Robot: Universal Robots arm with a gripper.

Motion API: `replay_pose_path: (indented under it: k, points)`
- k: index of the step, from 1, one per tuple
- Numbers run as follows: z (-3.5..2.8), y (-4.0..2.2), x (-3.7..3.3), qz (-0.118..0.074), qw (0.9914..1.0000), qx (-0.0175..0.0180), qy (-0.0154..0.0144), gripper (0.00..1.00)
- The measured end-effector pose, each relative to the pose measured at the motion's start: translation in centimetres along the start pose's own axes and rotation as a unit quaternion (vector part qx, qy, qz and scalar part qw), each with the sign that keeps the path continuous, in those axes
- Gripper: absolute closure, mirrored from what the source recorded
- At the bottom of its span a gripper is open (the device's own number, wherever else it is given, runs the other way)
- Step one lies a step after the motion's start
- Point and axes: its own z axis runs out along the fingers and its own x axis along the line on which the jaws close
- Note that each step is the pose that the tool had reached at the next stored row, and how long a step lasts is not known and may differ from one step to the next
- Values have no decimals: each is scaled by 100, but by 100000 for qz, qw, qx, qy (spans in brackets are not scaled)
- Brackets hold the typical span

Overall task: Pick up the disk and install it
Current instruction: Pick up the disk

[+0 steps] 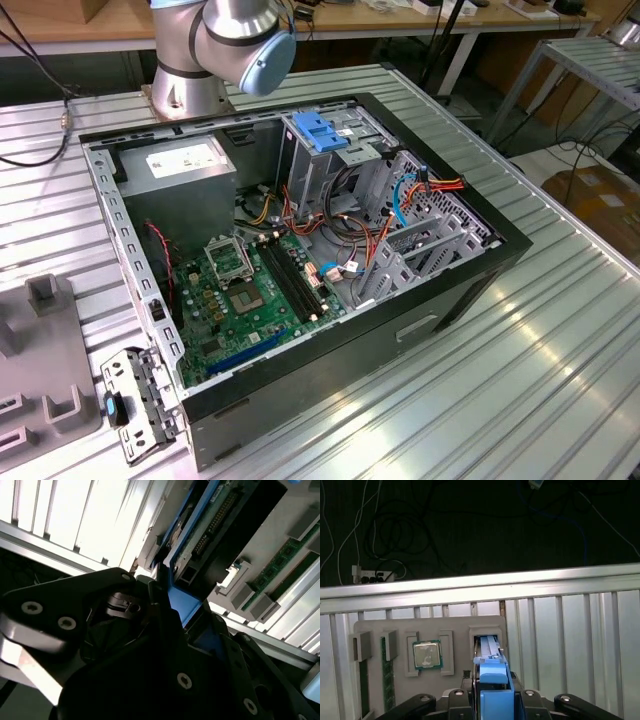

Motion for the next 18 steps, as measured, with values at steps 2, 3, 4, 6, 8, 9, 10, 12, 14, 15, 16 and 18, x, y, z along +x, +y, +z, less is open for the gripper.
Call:
replay_pose_path:
  k: [2, 3, 4, 6, 8, 9, 10, 12, 14, 15, 16, 18]
  points:
    - [2, 0, 0, -1, 100000, 0, -2, 62]
    - [2, 0, 0, -1, 100000, -1, 0, 62]
    - [4, 0, 0, -1, 100000, 4, -4, 62]
    - [7, 0, 0, 0, 100000, 2, -3, 63]
    - [8, 0, 0, -19, 100000, -4, 0, 63]
    - [9, 0, 0, -164, 100000, -3, 2, 63]
    - [12, 0, 0, -495, 99999, 15, -8, 63]
    - [15, 0, 0, -1423, 99990, 17, -29, 63]
    - [15, 0, 0, -1711, 99985, 19, -35, 63]
    - [15, 0, 0, -2441, 99970, 24, -48, 63]
    - [14, 0, 0, -2597, 99966, 23, -53, 63]
    - [14, 0, 0, -2607, 99966, 19, -52, 63]
